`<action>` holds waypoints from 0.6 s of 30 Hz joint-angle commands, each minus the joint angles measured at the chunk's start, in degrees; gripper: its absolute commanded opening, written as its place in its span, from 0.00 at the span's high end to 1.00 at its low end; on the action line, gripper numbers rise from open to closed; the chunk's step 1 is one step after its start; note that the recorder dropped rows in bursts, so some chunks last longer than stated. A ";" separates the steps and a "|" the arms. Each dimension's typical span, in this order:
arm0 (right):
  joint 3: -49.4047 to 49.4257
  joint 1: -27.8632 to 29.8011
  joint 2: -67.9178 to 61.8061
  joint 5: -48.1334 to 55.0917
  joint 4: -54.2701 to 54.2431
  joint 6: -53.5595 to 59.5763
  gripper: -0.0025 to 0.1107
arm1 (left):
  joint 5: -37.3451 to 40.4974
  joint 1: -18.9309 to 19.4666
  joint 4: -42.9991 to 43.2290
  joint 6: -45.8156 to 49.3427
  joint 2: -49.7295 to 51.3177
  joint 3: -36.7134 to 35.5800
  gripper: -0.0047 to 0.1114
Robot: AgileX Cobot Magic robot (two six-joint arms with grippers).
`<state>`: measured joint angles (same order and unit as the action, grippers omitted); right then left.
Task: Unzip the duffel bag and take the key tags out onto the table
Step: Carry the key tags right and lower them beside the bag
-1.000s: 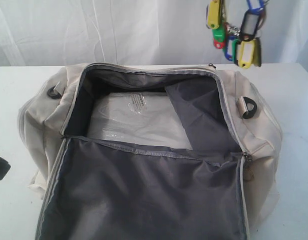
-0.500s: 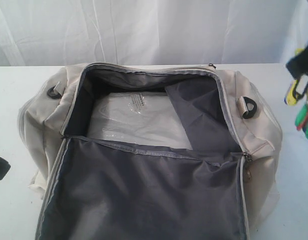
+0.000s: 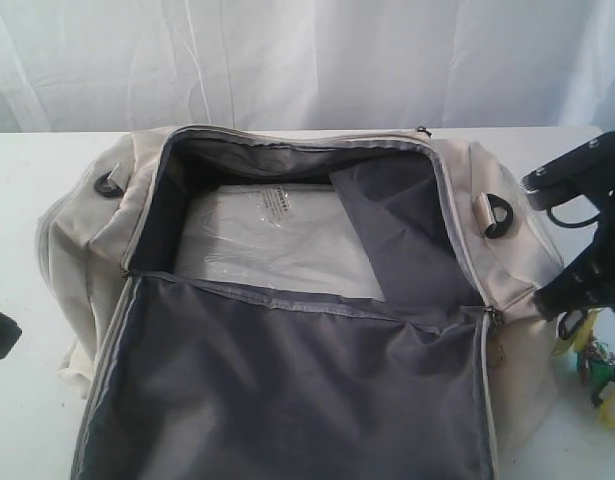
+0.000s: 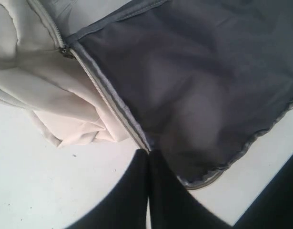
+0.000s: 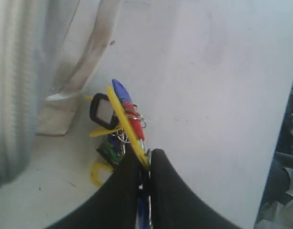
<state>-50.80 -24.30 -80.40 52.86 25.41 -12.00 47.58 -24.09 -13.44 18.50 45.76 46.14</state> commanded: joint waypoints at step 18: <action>0.25 0.47 -7.17 -14.76 -26.13 15.76 0.56 | 0.42 -0.04 -1.04 -0.50 -0.48 -0.39 0.96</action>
<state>-50.67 -23.98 -86.75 39.99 0.76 2.54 47.58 -24.09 -13.81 18.50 45.76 46.14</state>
